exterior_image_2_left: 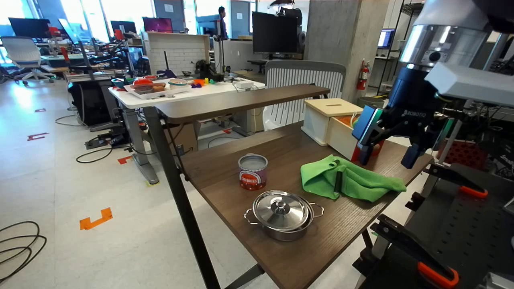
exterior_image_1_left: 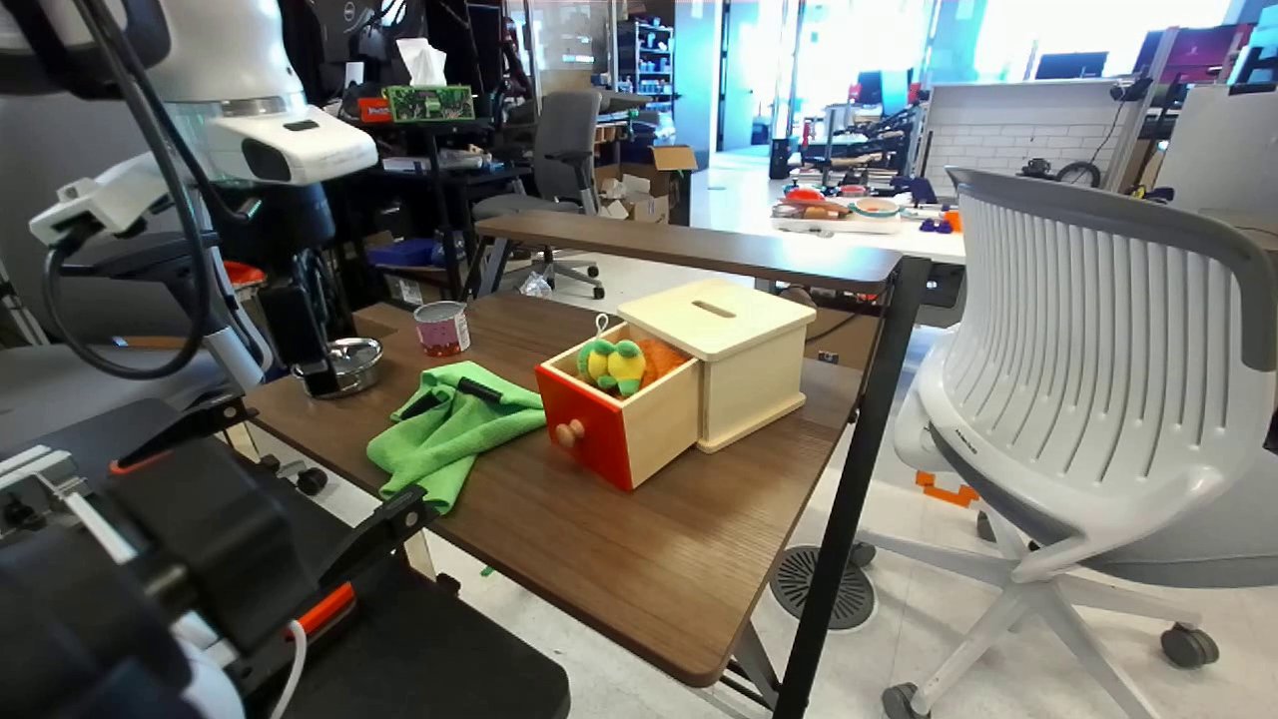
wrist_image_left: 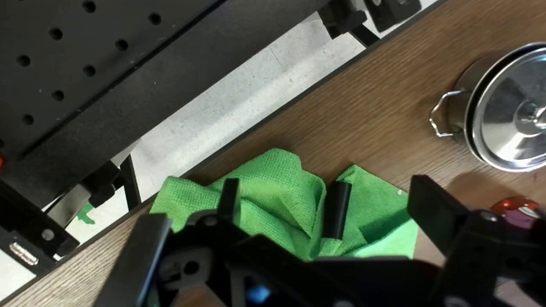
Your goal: Turn the green cloth over
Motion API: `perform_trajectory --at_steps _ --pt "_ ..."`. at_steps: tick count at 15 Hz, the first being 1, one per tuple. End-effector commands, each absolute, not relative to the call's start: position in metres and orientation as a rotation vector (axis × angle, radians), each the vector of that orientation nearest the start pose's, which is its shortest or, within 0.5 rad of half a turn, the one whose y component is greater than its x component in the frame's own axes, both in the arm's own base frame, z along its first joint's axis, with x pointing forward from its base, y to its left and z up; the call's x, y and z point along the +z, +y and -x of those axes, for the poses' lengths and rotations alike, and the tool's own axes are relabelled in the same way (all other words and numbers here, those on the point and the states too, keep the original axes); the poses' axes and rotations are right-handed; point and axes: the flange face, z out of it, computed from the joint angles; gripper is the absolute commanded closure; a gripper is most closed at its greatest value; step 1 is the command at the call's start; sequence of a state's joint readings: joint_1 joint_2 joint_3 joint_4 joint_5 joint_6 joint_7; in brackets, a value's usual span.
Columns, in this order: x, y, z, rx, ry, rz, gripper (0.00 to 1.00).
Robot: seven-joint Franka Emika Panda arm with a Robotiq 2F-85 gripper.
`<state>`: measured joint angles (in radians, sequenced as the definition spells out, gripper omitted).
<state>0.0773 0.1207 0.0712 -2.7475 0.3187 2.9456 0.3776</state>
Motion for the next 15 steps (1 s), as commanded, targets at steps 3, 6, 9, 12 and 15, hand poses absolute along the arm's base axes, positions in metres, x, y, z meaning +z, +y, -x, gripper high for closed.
perform_trajectory --at_steps 3,6,9,12,15 --pt "0.179 0.022 -0.438 -0.051 0.954 2.842 0.00" --pt "0.173 0.011 -0.456 -0.032 0.939 2.856 0.00" --pt "0.165 -0.001 -0.471 -0.021 0.932 2.872 0.00" --pt "0.158 -0.016 -0.485 -0.026 0.948 2.884 0.00" --pt "0.150 -0.027 -0.499 -0.032 0.951 2.906 0.00"
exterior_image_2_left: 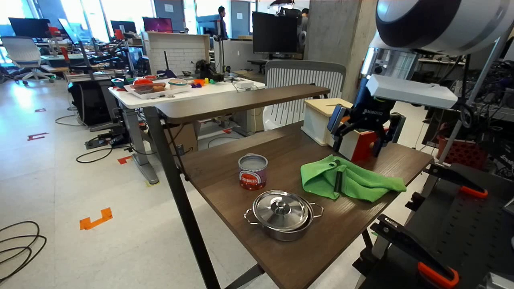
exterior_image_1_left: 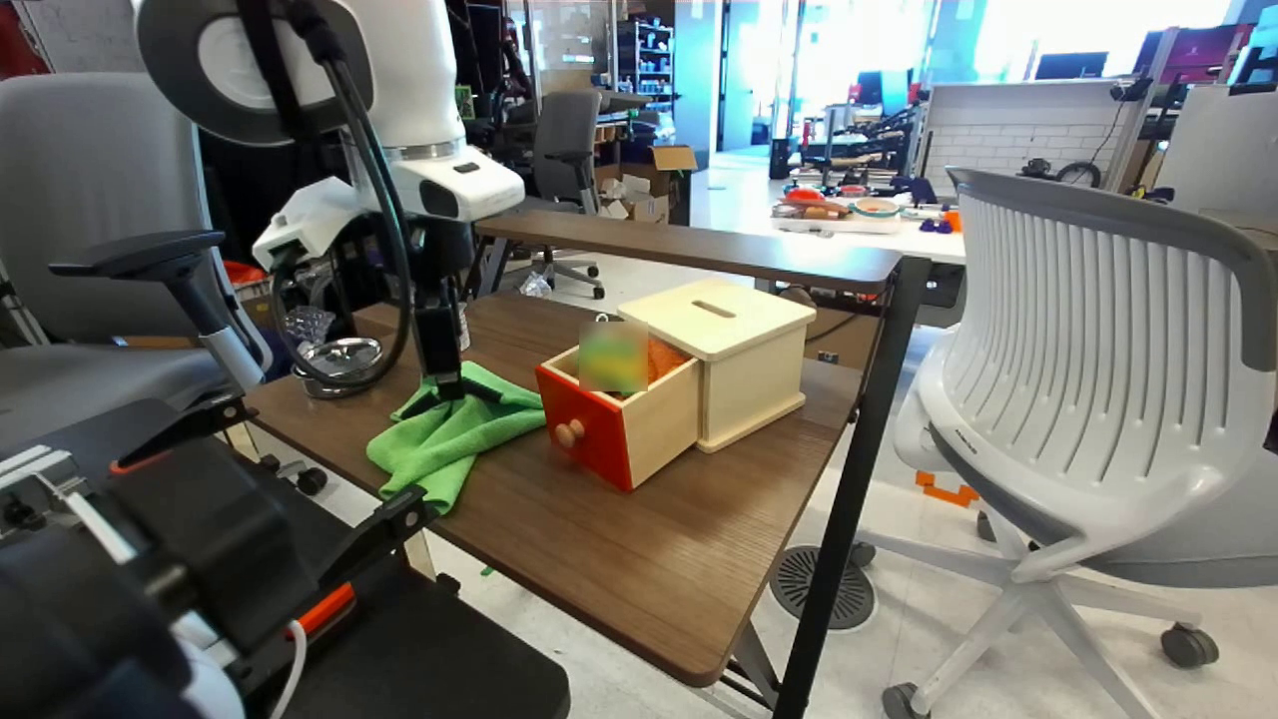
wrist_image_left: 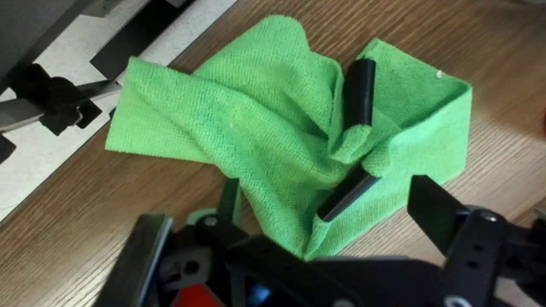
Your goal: Turn the green cloth over
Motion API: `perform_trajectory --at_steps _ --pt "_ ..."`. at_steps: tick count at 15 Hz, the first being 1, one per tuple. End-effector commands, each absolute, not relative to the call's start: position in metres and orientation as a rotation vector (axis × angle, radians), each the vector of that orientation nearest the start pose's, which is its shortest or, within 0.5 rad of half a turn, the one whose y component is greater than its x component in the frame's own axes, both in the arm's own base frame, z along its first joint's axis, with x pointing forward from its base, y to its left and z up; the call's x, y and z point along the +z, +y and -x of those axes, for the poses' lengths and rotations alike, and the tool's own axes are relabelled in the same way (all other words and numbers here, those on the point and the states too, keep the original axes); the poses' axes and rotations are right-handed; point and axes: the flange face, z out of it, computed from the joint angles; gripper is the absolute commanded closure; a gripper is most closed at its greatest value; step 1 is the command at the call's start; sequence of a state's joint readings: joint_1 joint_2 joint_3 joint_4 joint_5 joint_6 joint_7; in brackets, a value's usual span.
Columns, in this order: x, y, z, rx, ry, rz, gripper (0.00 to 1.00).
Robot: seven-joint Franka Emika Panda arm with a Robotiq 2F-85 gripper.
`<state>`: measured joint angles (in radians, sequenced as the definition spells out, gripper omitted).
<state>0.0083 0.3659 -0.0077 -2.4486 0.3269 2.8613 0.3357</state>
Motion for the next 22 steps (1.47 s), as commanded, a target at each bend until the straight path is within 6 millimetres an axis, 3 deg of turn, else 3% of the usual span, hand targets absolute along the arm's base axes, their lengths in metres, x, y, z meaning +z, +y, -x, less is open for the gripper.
perform_trajectory --at_steps 1,7,8,9,12,17,20,22 --pt "0.148 -0.028 -0.502 -0.029 0.950 2.911 0.00" --pt "0.128 -0.018 -0.518 -0.008 0.902 2.940 0.00" --pt "0.125 -0.016 -0.520 -0.007 0.895 2.943 0.05" --pt "0.123 -0.014 -0.523 -0.018 0.896 2.944 0.27" --pt "0.121 -0.011 -0.530 -0.031 0.890 2.942 0.39" --pt "0.123 -0.010 -0.537 -0.045 0.881 2.938 0.78" --pt "0.112 -0.005 -0.533 -0.012 0.869 2.942 1.00" --pt "0.105 -0.002 -0.530 0.014 0.866 2.943 1.00"
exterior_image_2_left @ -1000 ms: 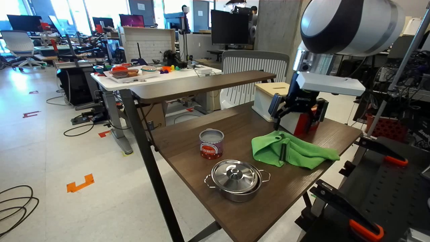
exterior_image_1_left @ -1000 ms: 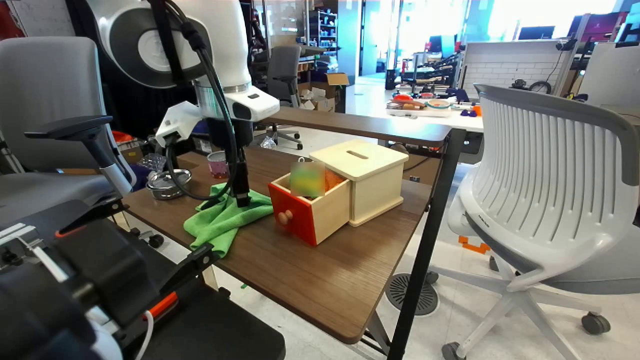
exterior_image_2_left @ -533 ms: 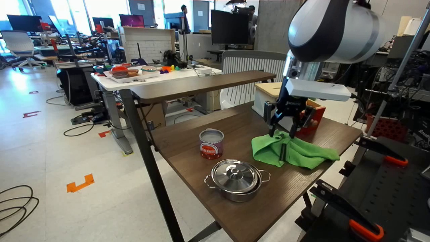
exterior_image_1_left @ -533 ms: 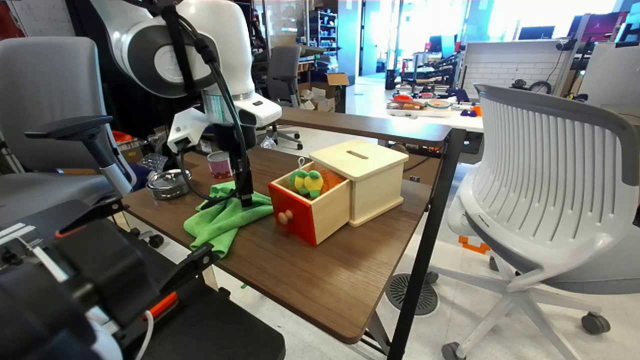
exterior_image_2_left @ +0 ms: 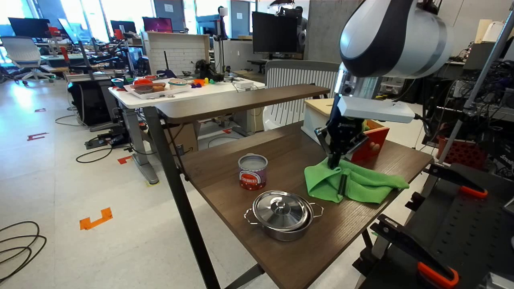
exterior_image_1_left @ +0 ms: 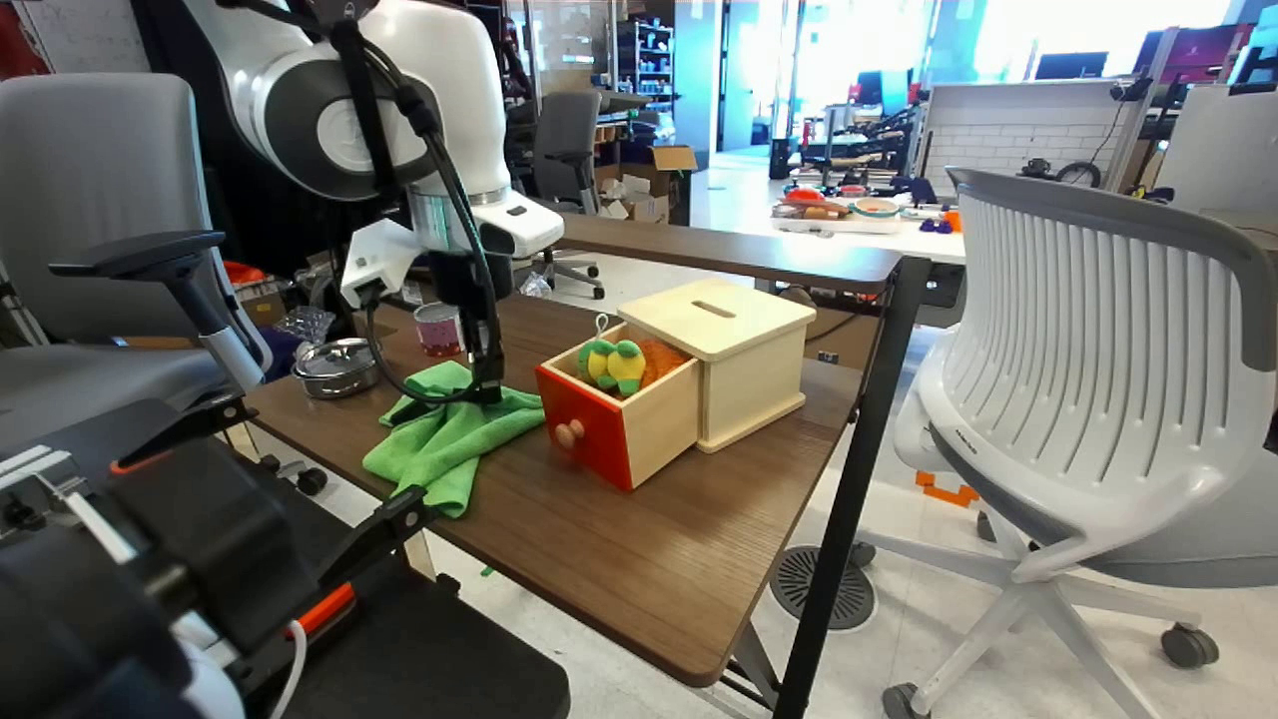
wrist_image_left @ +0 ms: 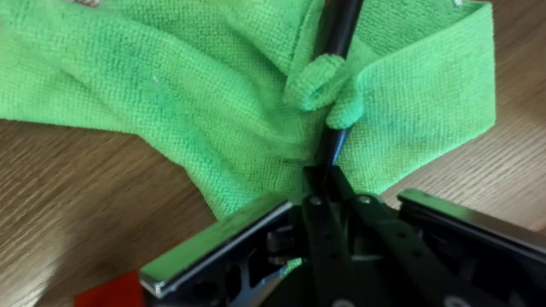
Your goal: Turn the green cloth over
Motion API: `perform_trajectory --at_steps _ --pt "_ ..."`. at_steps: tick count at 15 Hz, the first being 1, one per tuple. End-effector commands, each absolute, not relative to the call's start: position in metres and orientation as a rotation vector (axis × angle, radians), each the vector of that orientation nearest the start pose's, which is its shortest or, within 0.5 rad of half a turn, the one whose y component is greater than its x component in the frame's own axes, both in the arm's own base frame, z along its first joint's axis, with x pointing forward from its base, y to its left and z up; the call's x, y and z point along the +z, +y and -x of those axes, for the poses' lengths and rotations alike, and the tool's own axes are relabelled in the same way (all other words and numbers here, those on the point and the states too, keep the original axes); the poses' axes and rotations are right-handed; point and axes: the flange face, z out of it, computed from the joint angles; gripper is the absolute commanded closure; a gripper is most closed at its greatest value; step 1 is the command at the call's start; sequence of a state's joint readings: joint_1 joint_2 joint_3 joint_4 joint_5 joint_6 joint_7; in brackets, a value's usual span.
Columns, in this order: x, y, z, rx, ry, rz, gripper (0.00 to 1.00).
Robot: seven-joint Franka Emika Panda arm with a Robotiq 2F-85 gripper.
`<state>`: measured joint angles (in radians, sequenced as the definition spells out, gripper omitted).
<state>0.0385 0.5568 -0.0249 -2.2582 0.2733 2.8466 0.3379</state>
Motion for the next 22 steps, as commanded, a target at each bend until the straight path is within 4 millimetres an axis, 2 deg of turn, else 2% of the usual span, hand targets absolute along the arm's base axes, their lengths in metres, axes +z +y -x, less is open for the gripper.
perform_trajectory --at_steps 1,4,6,8,11,15,18,20,22 --pt "0.103 0.000 -0.529 0.022 0.863 2.944 1.00" --pt "0.107 0.001 -0.530 0.004 0.863 2.951 0.99" --pt "0.118 0.004 -0.531 -0.017 0.858 2.957 0.99" --pt "0.137 0.012 -0.533 -0.046 0.841 2.946 0.99" --pt "0.175 0.029 -0.537 -0.128 0.781 2.919 0.99" --pt "0.236 0.048 -0.551 -0.284 0.724 2.868 0.99" --pt "0.285 0.058 -0.550 -0.395 0.679 2.835 0.99" --pt "0.310 0.061 -0.546 -0.451 0.653 2.816 0.99" --pt "0.327 0.064 -0.536 -0.482 0.624 2.807 0.99"
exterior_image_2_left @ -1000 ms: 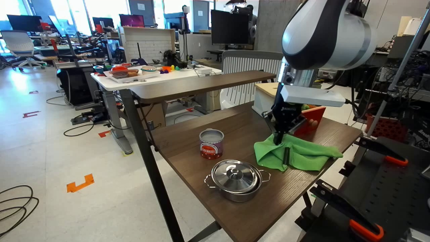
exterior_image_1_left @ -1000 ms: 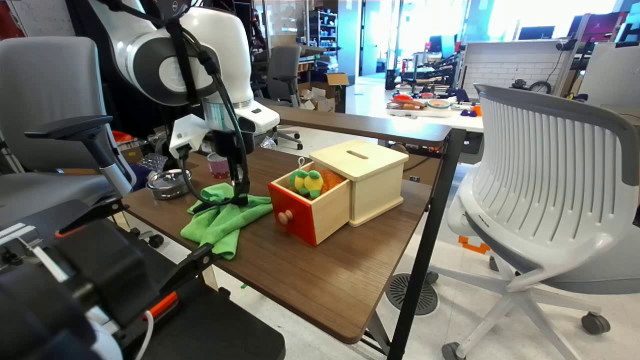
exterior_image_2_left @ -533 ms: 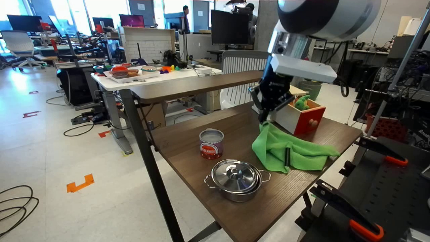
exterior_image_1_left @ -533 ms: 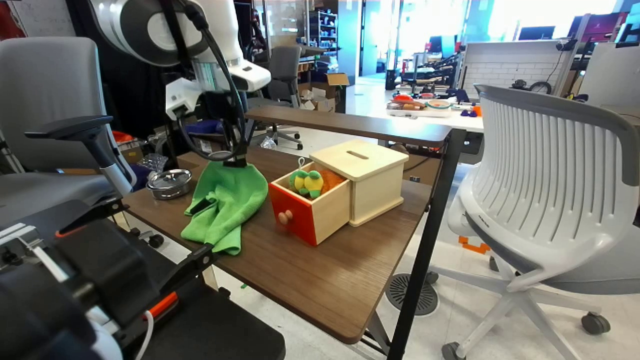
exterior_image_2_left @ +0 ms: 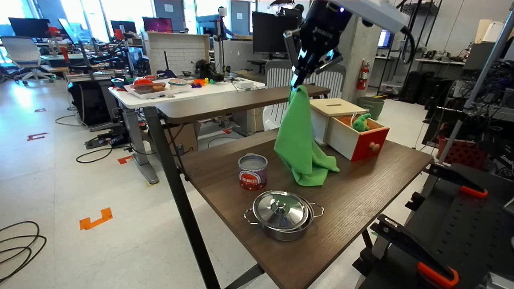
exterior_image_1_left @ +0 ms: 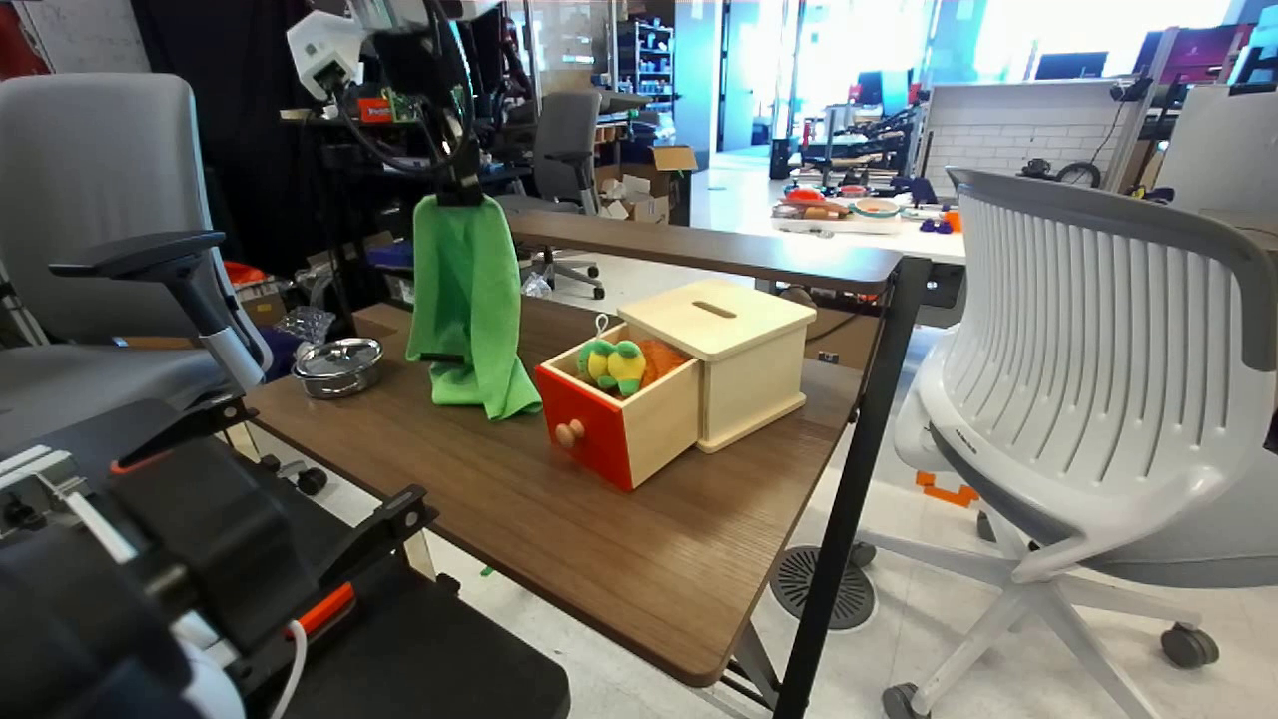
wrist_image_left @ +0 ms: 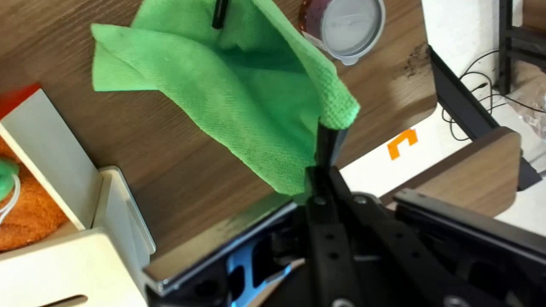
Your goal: Turn the green cloth over
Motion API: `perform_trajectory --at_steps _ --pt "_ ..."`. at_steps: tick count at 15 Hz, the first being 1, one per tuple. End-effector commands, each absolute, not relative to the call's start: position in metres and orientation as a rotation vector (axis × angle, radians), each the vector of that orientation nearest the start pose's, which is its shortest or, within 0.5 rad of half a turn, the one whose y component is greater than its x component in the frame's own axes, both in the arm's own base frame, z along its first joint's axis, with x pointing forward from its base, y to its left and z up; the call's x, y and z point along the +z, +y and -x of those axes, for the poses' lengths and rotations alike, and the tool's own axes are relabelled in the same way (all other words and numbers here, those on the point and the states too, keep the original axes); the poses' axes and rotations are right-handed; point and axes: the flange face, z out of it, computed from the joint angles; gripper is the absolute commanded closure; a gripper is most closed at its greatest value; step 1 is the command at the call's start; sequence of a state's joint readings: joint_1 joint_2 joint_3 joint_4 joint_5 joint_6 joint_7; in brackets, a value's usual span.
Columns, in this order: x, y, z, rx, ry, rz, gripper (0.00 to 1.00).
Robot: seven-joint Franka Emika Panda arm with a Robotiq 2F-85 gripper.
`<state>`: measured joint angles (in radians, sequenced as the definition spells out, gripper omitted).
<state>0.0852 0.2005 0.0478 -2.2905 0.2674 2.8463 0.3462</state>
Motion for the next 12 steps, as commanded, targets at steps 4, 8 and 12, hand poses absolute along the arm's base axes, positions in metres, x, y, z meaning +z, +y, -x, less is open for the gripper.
perform_trajectory --at_steps 4,8,12 --pt "0.318 0.052 -0.515 -0.451 0.612 2.825 0.99" --pt "0.265 0.022 -0.504 -0.339 0.686 2.833 0.99" --pt "0.210 -0.014 -0.496 -0.204 0.776 2.866 0.99"
